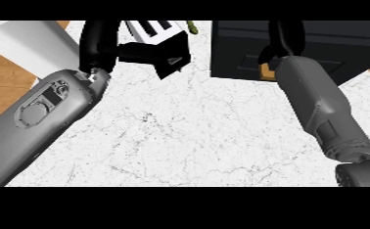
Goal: Pick up the can, place it into the drawer and close the drawer
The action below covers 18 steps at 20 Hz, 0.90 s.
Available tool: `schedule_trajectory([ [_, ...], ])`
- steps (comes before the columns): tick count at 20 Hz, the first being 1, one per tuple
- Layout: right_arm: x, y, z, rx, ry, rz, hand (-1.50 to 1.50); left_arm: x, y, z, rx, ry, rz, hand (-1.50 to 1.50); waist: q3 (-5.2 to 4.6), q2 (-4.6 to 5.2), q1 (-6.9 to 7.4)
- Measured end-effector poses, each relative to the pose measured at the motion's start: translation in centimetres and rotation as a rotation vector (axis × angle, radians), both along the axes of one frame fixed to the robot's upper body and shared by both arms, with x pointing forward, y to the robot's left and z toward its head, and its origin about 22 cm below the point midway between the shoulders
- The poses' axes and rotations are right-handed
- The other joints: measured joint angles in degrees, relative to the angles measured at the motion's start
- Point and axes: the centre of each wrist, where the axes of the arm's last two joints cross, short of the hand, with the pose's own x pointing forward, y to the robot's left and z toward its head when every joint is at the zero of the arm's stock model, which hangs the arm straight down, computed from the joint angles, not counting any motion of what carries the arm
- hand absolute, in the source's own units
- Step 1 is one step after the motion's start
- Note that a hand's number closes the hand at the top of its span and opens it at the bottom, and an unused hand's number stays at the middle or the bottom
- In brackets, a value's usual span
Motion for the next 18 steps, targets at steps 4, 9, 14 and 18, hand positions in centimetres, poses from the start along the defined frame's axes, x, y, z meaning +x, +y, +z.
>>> schedule_trajectory([
  [4,0.2,-0.1,0.3,0.024,0.010,0.030,-1.50,-0.6,0.0,-0.8,0.005,-0.003,-0.005,-1.50,0.09,0.19,-0.09],
  [9,0.3,0.0,0.6,0.118,-0.003,0.088,-1.50,-1.1,0.5,-1.1,-0.002,-0.002,-0.004,-1.50,0.26,0.30,-0.58],
  [14,0.5,0.8,0.9,0.283,-0.028,0.147,-1.50,-1.3,1.4,-1.7,-0.001,0.005,0.007,-1.50,0.33,0.20,-1.30],
  [18,0.7,2.3,1.3,0.457,-0.039,0.202,-1.50,-1.5,2.1,-2.2,-0.001,0.012,0.018,-1.50,0.38,0.02,-1.79],
])
